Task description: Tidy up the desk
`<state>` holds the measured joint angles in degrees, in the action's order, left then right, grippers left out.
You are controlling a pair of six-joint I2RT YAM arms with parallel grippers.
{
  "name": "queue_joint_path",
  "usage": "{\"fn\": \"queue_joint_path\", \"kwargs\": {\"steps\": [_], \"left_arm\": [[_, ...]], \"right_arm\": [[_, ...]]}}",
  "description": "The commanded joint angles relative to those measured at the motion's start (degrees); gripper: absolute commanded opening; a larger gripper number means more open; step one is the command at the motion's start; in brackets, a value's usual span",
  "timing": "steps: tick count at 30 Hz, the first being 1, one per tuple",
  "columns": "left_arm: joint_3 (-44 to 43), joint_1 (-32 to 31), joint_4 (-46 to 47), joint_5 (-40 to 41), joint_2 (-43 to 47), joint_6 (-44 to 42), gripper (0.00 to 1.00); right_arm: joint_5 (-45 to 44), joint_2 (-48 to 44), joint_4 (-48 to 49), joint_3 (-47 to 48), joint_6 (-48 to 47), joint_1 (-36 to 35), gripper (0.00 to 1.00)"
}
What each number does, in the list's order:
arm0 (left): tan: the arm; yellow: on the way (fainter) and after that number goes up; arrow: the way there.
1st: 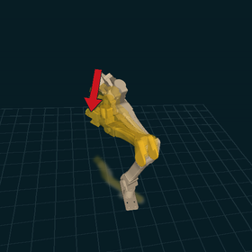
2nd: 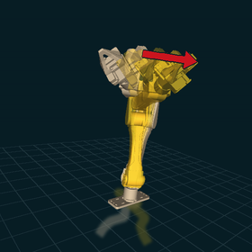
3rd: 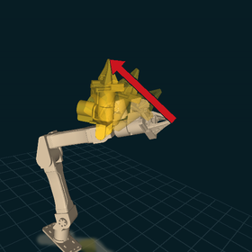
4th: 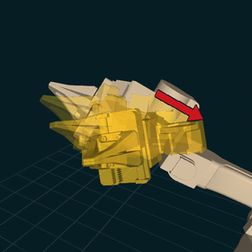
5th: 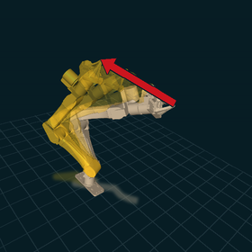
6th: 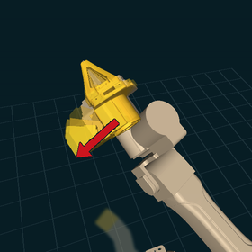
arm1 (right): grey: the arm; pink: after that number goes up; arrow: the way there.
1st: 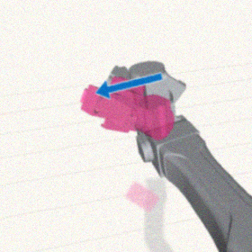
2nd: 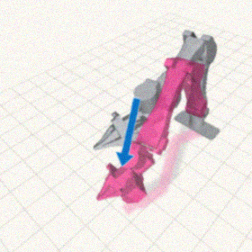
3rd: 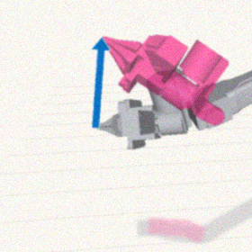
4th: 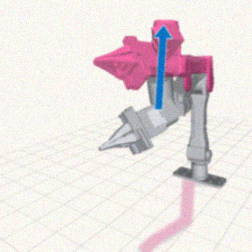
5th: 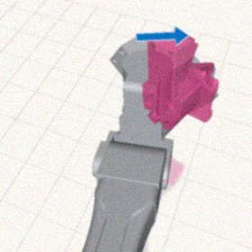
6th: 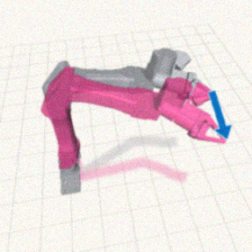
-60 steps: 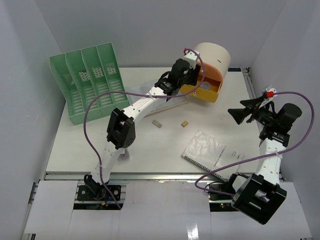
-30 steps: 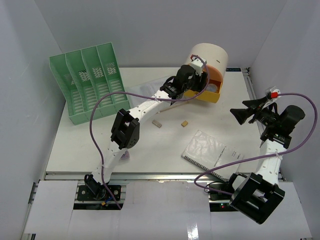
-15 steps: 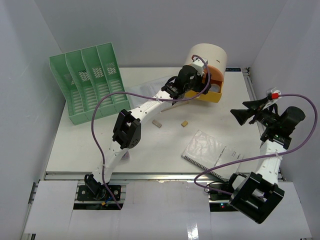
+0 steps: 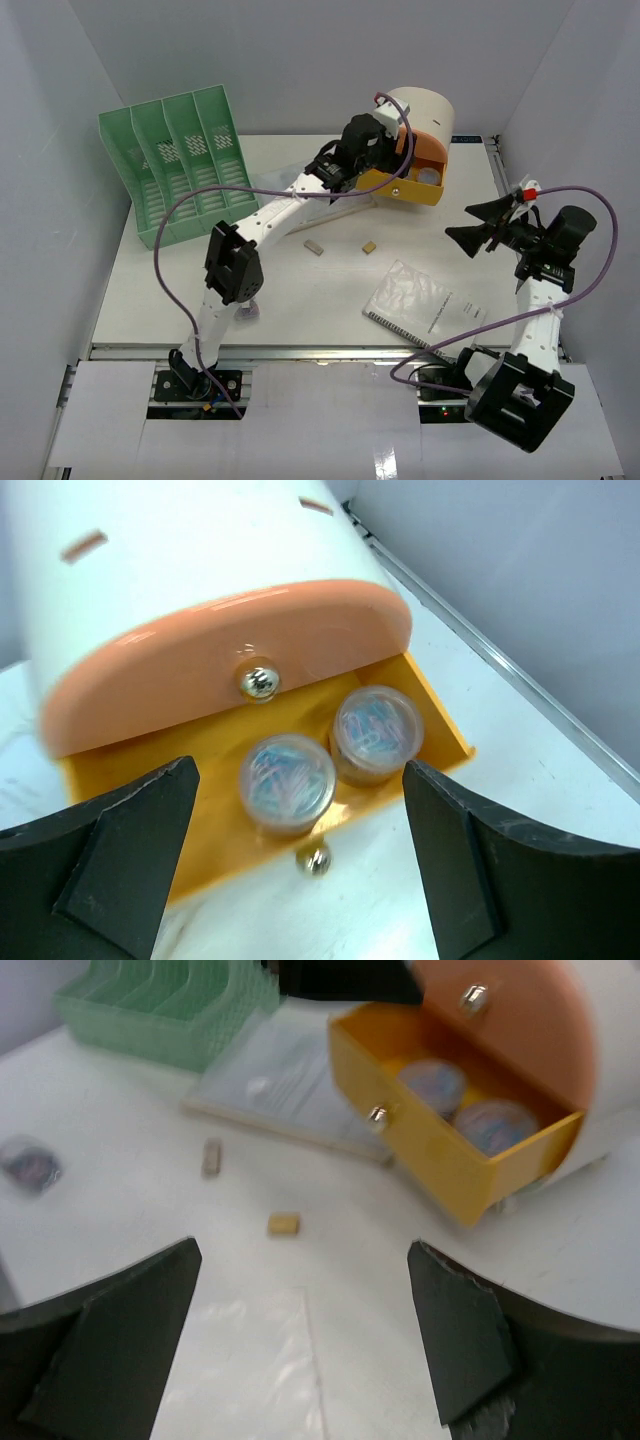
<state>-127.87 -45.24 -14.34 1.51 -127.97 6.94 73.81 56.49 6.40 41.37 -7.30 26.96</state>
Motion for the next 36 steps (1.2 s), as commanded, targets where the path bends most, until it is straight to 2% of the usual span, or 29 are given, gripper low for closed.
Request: {"fn": "queue_joint_path", "kwargs": {"steps": [1, 2, 4, 8, 11, 15, 19, 21, 23, 28, 31, 36], "left_arm": [[16.0, 0.4, 0.8, 2.4, 25.1, -5.9, 0.95], [22.2, 0.5, 1.0, 4.1, 30.2, -6.0, 0.96], [37.5, 0.7, 2.2, 8.0, 42.5, -6.1, 0.97], [60.3, 1.0, 1.5, 14.7, 64.8, -4.0, 0.97], [73.2, 1.1, -1.9, 21.0, 82.9, -0.5, 0.98], [80.9, 1.1, -8.2, 24.8, 100.5, 5.2, 0.98], [83.3, 1.1, -14.8, 25.9, 108.7, 8.2, 0.98], [83.9, 1.1, -18.7, 26.5, 111.1, 9.9, 0.98], [84.8, 1.2, -20.8, 27.2, 113.3, 11.7, 0.98], [86.3, 1.2, -23.4, 29.6, 119.6, 14.6, 0.98], [86.5, 1.2, -23.4, 30.7, 121.0, 14.9, 0.98], [86.5, 1.1, -23.5, 30.5, 120.9, 15.1, 0.98]], "right_arm": [[-10.2, 1.1, -30.4, 12.1, -28.0, -19.1, 0.9], [-14.9, 1.8, -31.8, 12.8, -28.0, -26.8, 0.9], [-21.6, 3.8, -31.6, 13.3, -26.0, -35.6, 0.9], [-46.7, 9.9, -27.4, 15.3, -21.5, -62.8, 0.9], [-53.9, 20.1, -26.5, 20.0, -15.5, -74.3, 0.9], [-56.2, 33.6, -24.4, 29.0, -8.6, -82.4, 0.9], [-54.9, 43.7, -25.0, 37.8, -5.6, -89.2, 0.9], [-56.1, 47.3, -25.1, 40.3, -10.2, -93.9, 0.9], [-56.2, 49.7, -25.1, 41.0, -24.1, -96.7, 0.9], [-51.6, 51.5, -25.5, 40.2, -45.8, -98.2, 0.9], [-52.3, 54.0, -25.9, 42.3, -49.4, -98.2, 0.9], [-56.2, 60.3, -23.4, 47.9, -47.3, -98.4, 0.9]]}}
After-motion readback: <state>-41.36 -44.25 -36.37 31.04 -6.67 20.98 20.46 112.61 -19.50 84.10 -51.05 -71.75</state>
